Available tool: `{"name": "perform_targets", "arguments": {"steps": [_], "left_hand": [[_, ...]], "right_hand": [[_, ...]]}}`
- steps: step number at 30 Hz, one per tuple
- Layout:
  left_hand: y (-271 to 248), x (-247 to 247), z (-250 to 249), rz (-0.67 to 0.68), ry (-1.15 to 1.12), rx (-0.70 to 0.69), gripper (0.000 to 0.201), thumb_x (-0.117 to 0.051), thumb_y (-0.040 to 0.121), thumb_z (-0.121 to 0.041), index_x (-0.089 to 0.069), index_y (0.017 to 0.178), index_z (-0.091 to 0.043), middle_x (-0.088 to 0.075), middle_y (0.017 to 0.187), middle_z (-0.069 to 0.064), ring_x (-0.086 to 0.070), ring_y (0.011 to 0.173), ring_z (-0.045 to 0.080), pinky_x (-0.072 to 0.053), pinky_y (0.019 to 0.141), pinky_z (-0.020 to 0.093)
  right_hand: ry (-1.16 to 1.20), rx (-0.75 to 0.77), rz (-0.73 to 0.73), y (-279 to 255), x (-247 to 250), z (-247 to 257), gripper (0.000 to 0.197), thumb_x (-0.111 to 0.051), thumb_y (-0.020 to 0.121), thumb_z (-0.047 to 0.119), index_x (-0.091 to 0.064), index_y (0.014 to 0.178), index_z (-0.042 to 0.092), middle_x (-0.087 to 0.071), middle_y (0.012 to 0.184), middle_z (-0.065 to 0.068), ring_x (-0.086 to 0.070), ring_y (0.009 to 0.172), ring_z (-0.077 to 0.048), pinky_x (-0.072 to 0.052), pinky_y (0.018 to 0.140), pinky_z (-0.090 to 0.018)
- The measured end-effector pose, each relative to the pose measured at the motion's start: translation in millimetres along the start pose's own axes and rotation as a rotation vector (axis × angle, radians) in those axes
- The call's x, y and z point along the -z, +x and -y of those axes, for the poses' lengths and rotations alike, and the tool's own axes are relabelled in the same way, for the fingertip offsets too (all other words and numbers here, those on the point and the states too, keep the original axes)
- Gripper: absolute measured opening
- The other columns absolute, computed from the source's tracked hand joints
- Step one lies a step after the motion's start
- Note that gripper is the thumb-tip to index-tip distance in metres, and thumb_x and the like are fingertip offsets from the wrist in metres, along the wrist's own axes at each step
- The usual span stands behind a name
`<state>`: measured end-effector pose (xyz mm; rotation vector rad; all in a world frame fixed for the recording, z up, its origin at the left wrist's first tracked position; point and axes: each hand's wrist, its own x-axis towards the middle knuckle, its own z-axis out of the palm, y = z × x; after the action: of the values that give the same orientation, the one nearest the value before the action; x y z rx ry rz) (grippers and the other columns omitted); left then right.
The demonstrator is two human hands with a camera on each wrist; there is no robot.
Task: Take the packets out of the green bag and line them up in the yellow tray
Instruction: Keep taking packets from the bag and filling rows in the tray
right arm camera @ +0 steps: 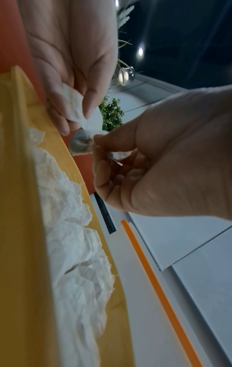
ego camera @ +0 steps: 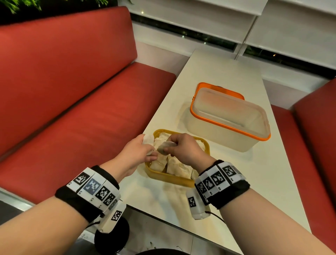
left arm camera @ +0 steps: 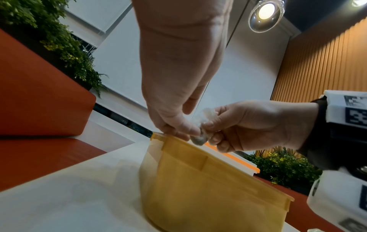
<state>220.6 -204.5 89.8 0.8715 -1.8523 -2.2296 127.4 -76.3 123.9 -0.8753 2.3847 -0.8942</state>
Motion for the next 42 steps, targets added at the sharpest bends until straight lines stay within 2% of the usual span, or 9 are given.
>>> {"name": "perform_targets", "arguments": {"steps": [3, 7, 13, 16, 20, 28, 34, 38, 42], "left_hand": [[-0.7, 2.1, 0.8, -0.038, 0.015, -0.018, 0.019, -0.041, 0.094, 0.002, -0.050, 0.109, -0.006, -0.055, 0.107, 0.017, -0.065, 0.079, 0.020, -0.059, 0.069, 0.025], [0.4, 2.2, 3.8, -0.048, 0.015, -0.005, 0.023, -0.042, 0.095, -0.001, -0.050, 0.116, -0.004, -0.053, 0.109, 0.017, -0.063, 0.080, 0.020, -0.059, 0.068, 0.025], [3.6, 4.4, 5.1, -0.052, 0.003, 0.025, 0.040, -0.043, 0.095, -0.003, -0.039, 0.135, -0.002, -0.054, 0.118, 0.021, -0.065, 0.081, 0.020, -0.059, 0.068, 0.025], [3.9, 4.6, 6.5, -0.048, 0.003, 0.033, 0.049, -0.044, 0.095, -0.004, -0.032, 0.142, -0.002, -0.052, 0.126, 0.023, -0.066, 0.084, 0.020, -0.059, 0.067, 0.024], [3.5, 4.6, 7.9, -0.042, -0.003, 0.037, 0.051, -0.044, 0.095, -0.004, -0.028, 0.144, -0.002, -0.053, 0.124, 0.022, -0.066, 0.084, 0.018, -0.058, 0.066, 0.023], [0.8, 5.5, 6.5, -0.030, -0.005, 0.028, 0.043, -0.045, 0.094, -0.001, -0.038, 0.136, -0.002, -0.054, 0.119, 0.023, -0.065, 0.082, 0.019, -0.058, 0.068, 0.024], [-2.7, 6.7, 3.4, -0.027, 0.062, 0.010, 0.045, -0.049, 0.089, 0.004, -0.042, 0.133, -0.003, -0.056, 0.117, 0.023, -0.067, 0.084, 0.020, -0.058, 0.073, 0.027], [-11.6, 0.8, -2.8, 0.019, 0.120, -0.055, 0.029, -0.050, 0.088, 0.007, -0.053, 0.102, -0.018, -0.060, 0.105, 0.017, -0.067, 0.084, 0.019, -0.059, 0.076, 0.028], [-14.3, -8.5, -5.0, 0.057, 0.176, -0.096, 0.034, -0.051, 0.091, 0.001, -0.048, 0.118, -0.020, -0.060, 0.105, 0.012, -0.069, 0.083, 0.021, -0.058, 0.077, 0.028]], "right_hand": [[-0.145, 0.010, 0.061, 2.9, -5.4, 2.3, 0.003, -0.065, 0.082, 0.013, -0.067, 0.084, 0.012, -0.062, 0.079, -0.003, -0.056, 0.076, -0.017, -0.044, 0.063, -0.026], [-0.303, 0.013, 0.205, 7.7, -17.3, 4.5, 0.008, -0.062, 0.085, 0.016, -0.063, 0.077, 0.019, -0.055, 0.071, 0.002, -0.053, 0.076, -0.018, -0.036, 0.053, -0.022], [-0.489, 0.034, 0.357, 13.0, -31.9, 4.2, 0.025, -0.055, 0.088, 0.012, -0.067, 0.110, 0.012, -0.056, 0.079, -0.002, -0.049, 0.078, -0.018, -0.032, 0.051, -0.019], [-0.496, 0.023, 0.383, 13.5, -39.1, -0.6, 0.024, -0.059, 0.089, 0.021, -0.068, 0.110, 0.012, -0.066, 0.096, -0.008, -0.049, 0.080, -0.017, -0.037, 0.066, -0.021], [-0.477, 0.034, 0.365, 12.5, -42.8, -3.5, 0.027, -0.060, 0.090, 0.028, -0.069, 0.109, 0.011, -0.058, 0.082, -0.004, -0.048, 0.078, -0.017, -0.034, 0.069, -0.022], [-0.518, 0.048, 0.260, 11.4, -40.0, 7.7, 0.024, -0.063, 0.083, 0.022, -0.064, 0.101, 0.007, -0.065, 0.091, -0.011, -0.061, 0.089, -0.027, -0.042, 0.069, -0.028], [-0.456, -0.022, 0.183, 18.6, -28.2, 1.6, 0.038, -0.077, 0.071, 0.030, -0.054, 0.097, 0.015, -0.053, 0.083, 0.001, -0.053, 0.080, -0.018, -0.036, 0.055, -0.025], [-0.102, 0.084, -0.024, 16.5, -0.4, 7.1, 0.032, -0.071, 0.078, 0.024, -0.061, 0.108, 0.017, -0.060, 0.093, 0.003, -0.054, 0.080, -0.013, -0.044, 0.068, -0.024], [-0.077, 0.199, -0.021, 11.2, -3.3, 18.1, 0.028, -0.072, 0.080, 0.028, -0.064, 0.104, 0.017, -0.059, 0.099, 0.004, -0.055, 0.085, -0.013, -0.045, 0.077, -0.027]]}}
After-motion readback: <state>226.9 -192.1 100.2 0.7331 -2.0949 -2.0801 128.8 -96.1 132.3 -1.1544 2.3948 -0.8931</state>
